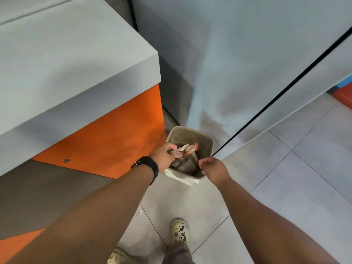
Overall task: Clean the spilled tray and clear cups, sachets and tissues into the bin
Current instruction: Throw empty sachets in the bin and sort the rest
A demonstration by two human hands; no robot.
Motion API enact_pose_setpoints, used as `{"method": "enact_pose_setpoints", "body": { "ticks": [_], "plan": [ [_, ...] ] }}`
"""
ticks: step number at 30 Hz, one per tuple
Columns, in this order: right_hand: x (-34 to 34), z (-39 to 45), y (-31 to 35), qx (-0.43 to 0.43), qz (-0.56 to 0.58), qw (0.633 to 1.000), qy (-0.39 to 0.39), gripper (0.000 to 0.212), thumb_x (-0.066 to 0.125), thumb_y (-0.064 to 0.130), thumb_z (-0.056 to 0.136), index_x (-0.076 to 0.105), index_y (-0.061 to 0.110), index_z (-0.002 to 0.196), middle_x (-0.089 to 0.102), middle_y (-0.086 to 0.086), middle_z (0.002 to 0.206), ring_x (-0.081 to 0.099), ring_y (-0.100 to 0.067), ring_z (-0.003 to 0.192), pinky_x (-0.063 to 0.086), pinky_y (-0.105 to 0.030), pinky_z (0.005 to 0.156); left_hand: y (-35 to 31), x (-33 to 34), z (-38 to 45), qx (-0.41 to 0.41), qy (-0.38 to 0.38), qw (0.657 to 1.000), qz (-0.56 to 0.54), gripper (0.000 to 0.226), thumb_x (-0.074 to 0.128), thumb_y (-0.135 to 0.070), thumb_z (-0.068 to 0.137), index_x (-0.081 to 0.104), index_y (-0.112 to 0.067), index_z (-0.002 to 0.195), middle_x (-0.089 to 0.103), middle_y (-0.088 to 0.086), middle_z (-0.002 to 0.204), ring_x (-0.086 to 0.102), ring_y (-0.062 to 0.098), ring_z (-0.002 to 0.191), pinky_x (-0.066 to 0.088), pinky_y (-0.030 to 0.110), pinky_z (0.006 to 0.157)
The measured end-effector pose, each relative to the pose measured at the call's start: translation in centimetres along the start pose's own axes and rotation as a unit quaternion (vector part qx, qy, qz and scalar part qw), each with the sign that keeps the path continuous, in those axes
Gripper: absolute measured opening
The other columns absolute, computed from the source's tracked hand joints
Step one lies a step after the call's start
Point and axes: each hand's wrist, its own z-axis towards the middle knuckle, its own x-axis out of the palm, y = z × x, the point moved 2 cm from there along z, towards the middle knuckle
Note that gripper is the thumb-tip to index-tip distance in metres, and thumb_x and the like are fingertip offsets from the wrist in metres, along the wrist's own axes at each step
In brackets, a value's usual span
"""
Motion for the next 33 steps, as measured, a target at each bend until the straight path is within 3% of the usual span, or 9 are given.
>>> {"method": "enact_pose_setpoints", "body": {
  "ticks": [3,8,11,14,16,20,23,27,33],
  "plan": [
    [-0.2,-0.2,0.5,0.017,0.007,1.000,0.012,0.012,0.056,0.015,0.090,0.068,0.014,0.089,0.068,-0.010,0.094,0.064,-0.027,0.091,0.050,-0.033,0.085,0.7,-0.3,-0.5,-0.001,0.022,0.999,0.041,0.035,0.053,-0.019,0.093,0.056,-0.016,0.128,0.058,0.002,0.131,0.054,0.018,0.118,0.035,0.016,0.085],
    [-0.2,-0.8,5.1,0.033,0.068,0.994,0.078,0.024,0.047,0.007,0.094,0.057,0.007,0.116,0.060,-0.016,0.122,0.058,-0.031,0.113,0.046,-0.031,0.089,2.2,-3.2,-3.0,-0.019,0.002,0.999,0.033,0.040,0.053,-0.024,0.094,0.053,-0.014,0.133,0.053,-0.001,0.137,0.049,0.017,0.126,0.034,0.020,0.097],
    [0.2,-2.1,9.1,-0.004,0.115,0.992,0.049,0.013,0.056,0.014,0.091,0.065,0.022,0.095,0.067,-0.006,0.098,0.063,-0.022,0.088,0.047,-0.027,0.078,2.9,-6.1,-5.1,-0.036,-0.040,0.999,0.000,0.036,0.054,-0.026,0.094,0.056,-0.019,0.128,0.052,-0.003,0.136,0.051,0.018,0.122,0.039,0.025,0.099],
    [0.8,-3.8,13.1,-0.057,0.108,0.990,0.070,0.018,0.056,0.013,0.090,0.061,0.026,0.078,0.063,0.002,0.085,0.055,-0.009,0.072,0.044,-0.021,0.072,3.8,-8.9,-7.5,-0.031,-0.069,0.997,-0.005,0.032,0.055,-0.030,0.093,0.056,-0.023,0.124,0.051,-0.003,0.136,0.054,0.015,0.113,0.040,0.024,0.089],
    [1.5,-5.4,16.4,-0.085,0.119,0.985,0.090,0.016,0.058,0.011,0.090,0.062,0.022,0.078,0.062,0.002,0.083,0.055,-0.008,0.071,0.043,-0.018,0.069,4.5,-11.2,-9.8,-0.028,-0.090,0.996,0.003,0.032,0.054,-0.031,0.093,0.055,-0.025,0.125,0.050,-0.004,0.135,0.052,0.010,0.105,0.040,0.024,0.085],
    [3.5,-8.9,22.7,-0.141,0.112,0.975,0.128,0.020,0.060,0.012,0.089,0.063,0.025,0.074,0.063,0.008,0.075,0.060,-0.016,0.073,0.051,-0.034,0.079,6.6,-16.4,-14.5,-0.034,-0.126,0.991,0.025,0.034,0.053,-0.040,0.092,0.055,-0.031,0.125,0.055,-0.006,0.129,0.056,0.010,0.103,0.044,0.024,0.082],
    [5.0,-11.4,27.1,-0.191,0.103,0.966,0.138,0.022,0.061,0.013,0.091,0.060,0.028,0.075,0.060,0.006,0.068,0.056,-0.014,0.063,0.047,-0.031,0.070,8.3,-19.7,-18.0,-0.022,-0.141,0.990,-0.019,0.033,0.054,-0.037,0.092,0.058,-0.028,0.124,0.061,-0.006,0.124,0.059,0.009,0.103,0.046,0.023,0.087],
    [7.8,-15.4,33.4,-0.260,0.072,0.954,0.131,0.018,0.062,0.018,0.090,0.060,0.030,0.077,0.062,0.006,0.067,0.058,-0.011,0.060,0.043,-0.024,0.059,10.9,-24.1,-23.2,0.016,-0.182,0.982,-0.052,0.024,0.056,-0.025,0.093,0.063,-0.020,0.115,0.065,-0.003,0.115,0.061,0.011,0.102,0.046,0.025,0.094],
    [12.9,-21.5,41.3,-0.320,0.037,0.937,0.138,0.014,0.060,0.019,0.089,0.063,0.030,0.082,0.067,0.004,0.086,0.064,-0.014,0.065,0.046,-0.023,0.052,16.9,-29.7,-29.5,0.013,-0.252,0.966,-0.065,0.024,0.052,-0.029,0.095,0.063,-0.024,0.116,0.065,-0.005,0.114,0.057,0.006,0.097,0.041,0.020,0.082]
  ]
}}
